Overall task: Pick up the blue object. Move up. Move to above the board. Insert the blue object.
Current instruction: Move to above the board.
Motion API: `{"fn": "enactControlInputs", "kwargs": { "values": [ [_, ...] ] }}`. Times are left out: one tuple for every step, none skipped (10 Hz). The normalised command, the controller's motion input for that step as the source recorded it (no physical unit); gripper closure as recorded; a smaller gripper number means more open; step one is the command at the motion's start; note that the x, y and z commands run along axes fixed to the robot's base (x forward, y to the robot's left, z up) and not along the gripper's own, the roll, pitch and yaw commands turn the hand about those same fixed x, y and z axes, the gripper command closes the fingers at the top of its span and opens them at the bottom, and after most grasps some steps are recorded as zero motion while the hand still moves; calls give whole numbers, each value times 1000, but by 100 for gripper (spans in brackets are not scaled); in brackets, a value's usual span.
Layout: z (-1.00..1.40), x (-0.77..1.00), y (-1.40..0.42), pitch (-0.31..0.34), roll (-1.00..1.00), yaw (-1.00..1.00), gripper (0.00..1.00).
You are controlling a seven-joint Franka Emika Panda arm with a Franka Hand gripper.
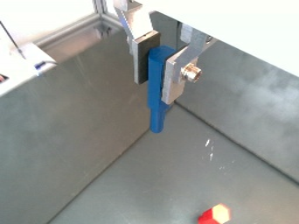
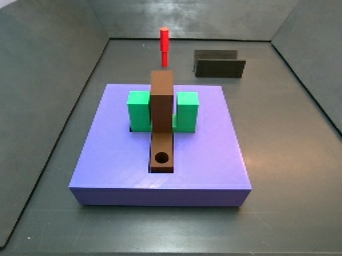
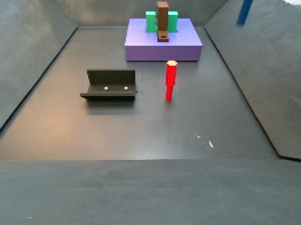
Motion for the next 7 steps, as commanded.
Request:
{"fn": "enactControlInputs", "kwargs": {
  "values": [
    [283,46,-1,72,4,4,100],
    [189,25,0,55,2,3,100],
    [196,608,-1400,162,170,21,100],
    [182,606,-1400,171,185,30,100],
    [178,631,-1400,200,175,35,100],
    [185,667,-1400,210,16,11,100],
    [191,670,-1400,197,8,7,100]
  ]
}}
